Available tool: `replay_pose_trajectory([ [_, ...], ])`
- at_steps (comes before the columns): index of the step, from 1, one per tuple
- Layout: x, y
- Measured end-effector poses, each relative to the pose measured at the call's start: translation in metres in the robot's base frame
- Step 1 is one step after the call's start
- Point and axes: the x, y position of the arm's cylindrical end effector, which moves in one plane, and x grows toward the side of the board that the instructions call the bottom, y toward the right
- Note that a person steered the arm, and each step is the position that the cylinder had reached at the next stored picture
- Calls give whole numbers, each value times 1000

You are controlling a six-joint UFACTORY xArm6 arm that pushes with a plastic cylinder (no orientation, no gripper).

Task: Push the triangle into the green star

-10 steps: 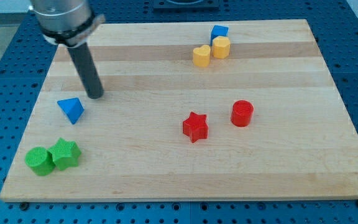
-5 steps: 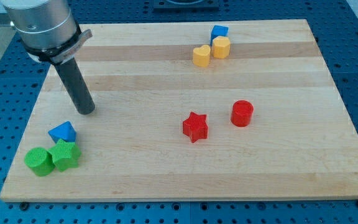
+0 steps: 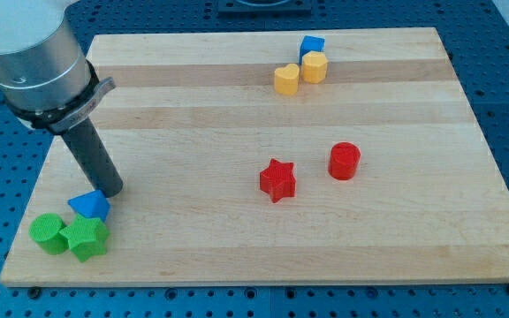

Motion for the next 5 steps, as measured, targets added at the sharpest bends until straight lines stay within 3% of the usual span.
replay_pose_trajectory([
  [1,-26,10],
  [2,-64,64],
  [5,-158,345],
])
